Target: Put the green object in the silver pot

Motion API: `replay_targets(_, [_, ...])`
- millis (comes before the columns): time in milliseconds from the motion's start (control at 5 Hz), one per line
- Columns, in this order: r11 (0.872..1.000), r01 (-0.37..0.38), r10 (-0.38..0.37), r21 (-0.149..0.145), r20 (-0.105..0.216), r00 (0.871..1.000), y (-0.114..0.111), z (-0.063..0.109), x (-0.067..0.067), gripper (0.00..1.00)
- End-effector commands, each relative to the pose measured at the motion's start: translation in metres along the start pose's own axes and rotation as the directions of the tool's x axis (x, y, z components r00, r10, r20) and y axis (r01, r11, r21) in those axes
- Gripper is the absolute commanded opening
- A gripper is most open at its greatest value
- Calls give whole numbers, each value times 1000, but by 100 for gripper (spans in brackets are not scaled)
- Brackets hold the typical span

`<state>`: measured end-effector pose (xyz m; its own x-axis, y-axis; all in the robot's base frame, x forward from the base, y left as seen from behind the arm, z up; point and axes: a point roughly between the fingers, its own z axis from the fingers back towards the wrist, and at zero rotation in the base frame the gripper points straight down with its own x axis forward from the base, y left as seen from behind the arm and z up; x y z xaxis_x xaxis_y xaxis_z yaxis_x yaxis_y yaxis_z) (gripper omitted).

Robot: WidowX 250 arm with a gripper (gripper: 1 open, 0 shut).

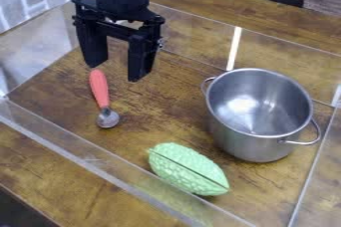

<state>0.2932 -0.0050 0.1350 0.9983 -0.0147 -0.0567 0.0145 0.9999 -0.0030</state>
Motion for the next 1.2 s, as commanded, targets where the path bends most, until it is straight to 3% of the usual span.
replay_targets(0, [999,-43,43,-7,-26,999,-12,-10,-2,100])
replay_targets(200, [1000,-9,9,5,-16,1000,-30,-21,-8,100])
replay_targets(400, [986,-168,168,-6,4,986,-44,-27,-6,100])
replay_targets(600, [930,-366,366,-23,12,930,-48,-34,-5,100])
replay_targets(800, [822,-566,568,-55,25,823,-51,-40,-3,100])
replay_targets(1000, [700,-709,713,-88,28,700,-54,-49,-1,100])
